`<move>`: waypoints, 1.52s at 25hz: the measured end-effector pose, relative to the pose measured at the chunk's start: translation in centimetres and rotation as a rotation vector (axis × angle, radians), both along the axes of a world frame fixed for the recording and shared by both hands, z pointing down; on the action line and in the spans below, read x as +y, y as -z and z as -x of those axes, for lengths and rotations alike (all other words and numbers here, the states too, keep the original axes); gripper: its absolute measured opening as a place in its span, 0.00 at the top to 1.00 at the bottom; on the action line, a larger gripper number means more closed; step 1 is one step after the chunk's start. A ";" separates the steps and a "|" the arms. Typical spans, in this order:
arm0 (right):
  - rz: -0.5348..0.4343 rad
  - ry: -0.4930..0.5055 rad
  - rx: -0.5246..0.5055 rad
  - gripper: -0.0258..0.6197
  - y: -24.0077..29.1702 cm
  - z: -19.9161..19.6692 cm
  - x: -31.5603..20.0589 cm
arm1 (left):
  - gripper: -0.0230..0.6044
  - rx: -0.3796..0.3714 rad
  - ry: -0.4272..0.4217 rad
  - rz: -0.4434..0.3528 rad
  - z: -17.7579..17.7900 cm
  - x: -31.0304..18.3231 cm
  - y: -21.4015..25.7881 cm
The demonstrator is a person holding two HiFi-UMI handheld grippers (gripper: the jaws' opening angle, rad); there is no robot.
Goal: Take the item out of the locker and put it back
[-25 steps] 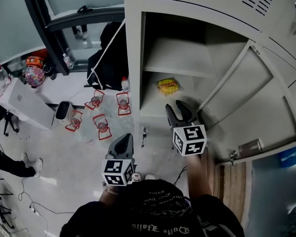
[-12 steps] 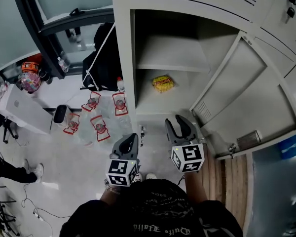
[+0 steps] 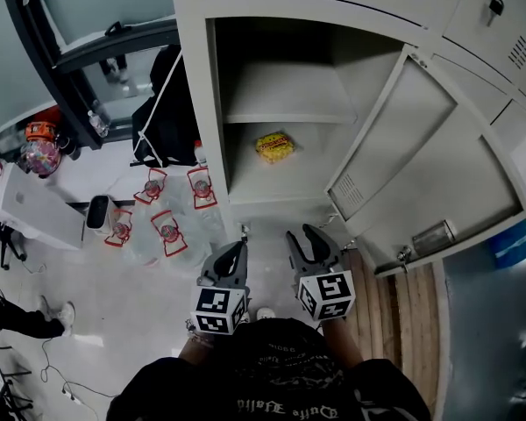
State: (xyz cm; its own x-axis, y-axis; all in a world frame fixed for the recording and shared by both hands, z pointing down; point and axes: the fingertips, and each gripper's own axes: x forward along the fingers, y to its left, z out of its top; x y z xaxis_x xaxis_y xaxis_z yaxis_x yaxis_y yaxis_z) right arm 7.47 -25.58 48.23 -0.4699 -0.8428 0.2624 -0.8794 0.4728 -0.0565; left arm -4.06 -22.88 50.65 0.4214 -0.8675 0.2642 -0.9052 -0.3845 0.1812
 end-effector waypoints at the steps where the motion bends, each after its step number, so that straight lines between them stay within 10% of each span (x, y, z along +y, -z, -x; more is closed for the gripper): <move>1: 0.002 -0.002 0.004 0.72 -0.1 -0.1 0.2 | 0.96 0.000 -0.002 -0.002 -0.1 0.0 0.0; 17: -0.064 -0.038 0.001 0.94 1.1 -1.4 1.3 | 0.96 0.013 -0.013 -0.022 -1.7 0.2 0.8; 38: -0.181 -0.043 0.055 0.96 2.7 -1.1 0.7 | 0.96 0.010 0.025 -0.038 -1.1 -0.5 1.1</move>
State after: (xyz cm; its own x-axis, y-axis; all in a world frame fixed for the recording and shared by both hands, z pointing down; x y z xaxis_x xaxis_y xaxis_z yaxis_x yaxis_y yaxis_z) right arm 8.54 -24.92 45.54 -0.4215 -0.8976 0.1291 -0.8985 0.4327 0.0742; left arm -2.94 -23.40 49.57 0.4018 -0.8872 0.2267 -0.9128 -0.3684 0.1762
